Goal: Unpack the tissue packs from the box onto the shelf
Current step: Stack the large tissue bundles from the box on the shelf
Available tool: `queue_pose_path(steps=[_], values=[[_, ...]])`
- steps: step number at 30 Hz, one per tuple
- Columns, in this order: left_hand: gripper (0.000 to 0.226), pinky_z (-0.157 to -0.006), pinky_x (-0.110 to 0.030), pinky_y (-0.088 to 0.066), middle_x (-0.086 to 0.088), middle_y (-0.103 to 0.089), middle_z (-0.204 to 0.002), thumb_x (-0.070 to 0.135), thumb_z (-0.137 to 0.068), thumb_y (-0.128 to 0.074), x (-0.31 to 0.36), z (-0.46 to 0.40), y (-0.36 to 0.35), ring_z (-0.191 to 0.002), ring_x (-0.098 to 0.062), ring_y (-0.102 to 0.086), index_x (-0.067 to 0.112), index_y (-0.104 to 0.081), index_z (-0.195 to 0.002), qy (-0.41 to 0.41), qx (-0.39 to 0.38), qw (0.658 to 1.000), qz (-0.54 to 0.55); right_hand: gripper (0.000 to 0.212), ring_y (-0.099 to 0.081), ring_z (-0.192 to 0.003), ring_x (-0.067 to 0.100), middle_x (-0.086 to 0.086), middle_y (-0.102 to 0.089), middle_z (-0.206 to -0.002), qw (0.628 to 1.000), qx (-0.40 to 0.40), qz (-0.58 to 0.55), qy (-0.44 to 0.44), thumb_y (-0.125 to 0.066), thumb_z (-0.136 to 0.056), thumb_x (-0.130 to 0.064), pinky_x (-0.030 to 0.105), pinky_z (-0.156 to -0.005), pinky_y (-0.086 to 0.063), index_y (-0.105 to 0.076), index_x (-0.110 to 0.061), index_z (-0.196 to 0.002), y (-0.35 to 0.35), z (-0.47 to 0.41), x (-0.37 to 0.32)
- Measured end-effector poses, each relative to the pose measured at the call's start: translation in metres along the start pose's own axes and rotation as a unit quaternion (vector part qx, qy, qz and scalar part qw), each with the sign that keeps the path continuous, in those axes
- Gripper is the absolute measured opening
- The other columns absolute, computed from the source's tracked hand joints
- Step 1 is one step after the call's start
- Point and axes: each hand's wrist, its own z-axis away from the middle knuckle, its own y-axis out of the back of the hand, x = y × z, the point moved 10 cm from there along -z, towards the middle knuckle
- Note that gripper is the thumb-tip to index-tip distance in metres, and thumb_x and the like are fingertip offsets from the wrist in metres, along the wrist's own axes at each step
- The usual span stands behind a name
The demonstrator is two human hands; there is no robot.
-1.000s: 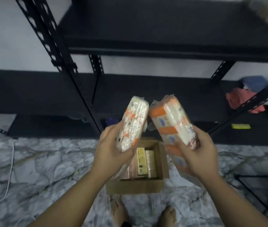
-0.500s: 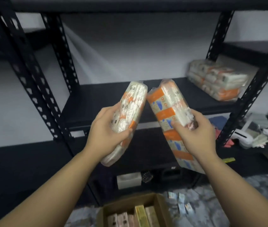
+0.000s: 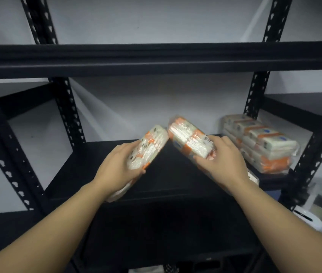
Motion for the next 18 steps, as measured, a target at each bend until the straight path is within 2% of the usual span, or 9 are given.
queue_pose_path(steps=[8, 13, 15, 18], values=[[0.098, -0.100, -0.037, -0.049, 0.010, -0.054, -0.143, 0.048, -0.076, -0.084, -0.003, -0.034, -0.050, -0.125, -0.013, -0.052, 0.052, -0.025, -0.154, 0.058, -0.087, 0.990, -0.090, 0.070, -0.061, -0.097, 0.021, -0.006, -0.057, -0.106, 0.993, -0.082, 0.060, 0.062, -0.073, -0.073, -0.066, 0.039, -0.082, -0.051, -0.061, -0.030, -0.132, -0.041, -0.044, 0.030], [0.099, -0.102, -0.037, -0.049, 0.007, -0.053, -0.143, 0.045, -0.077, -0.086, -0.008, -0.040, -0.061, -0.126, -0.016, -0.054, 0.050, -0.026, -0.155, 0.065, -0.121, 0.978, -0.159, 0.079, -0.062, -0.092, 0.021, -0.005, -0.060, -0.103, 0.984, -0.111, 0.105, 0.096, -0.066, -0.070, -0.085, 0.038, -0.075, -0.049, -0.065, -0.027, -0.124, -0.061, -0.062, 0.028], [0.101, -0.102, -0.037, -0.048, 0.007, -0.052, -0.145, 0.045, -0.076, -0.087, -0.011, -0.040, -0.064, -0.129, -0.017, -0.053, 0.047, -0.027, -0.156, 0.064, -0.131, 0.976, -0.160, 0.079, -0.062, -0.088, 0.021, -0.005, -0.059, -0.099, 0.980, -0.114, 0.122, 0.108, -0.060, -0.070, -0.089, 0.036, -0.070, -0.045, -0.066, -0.027, -0.118, -0.066, -0.066, 0.026], [0.101, -0.113, -0.039, -0.043, 0.013, -0.045, -0.155, 0.051, -0.074, -0.087, -0.025, -0.041, -0.067, -0.140, -0.013, -0.045, 0.045, -0.028, -0.157, 0.070, -0.134, 0.980, -0.128, 0.078, -0.062, -0.089, 0.023, -0.003, -0.059, -0.101, 0.977, -0.112, 0.138, 0.117, -0.052, -0.074, -0.090, 0.038, -0.073, -0.047, -0.066, -0.026, -0.117, -0.071, -0.069, 0.022]])
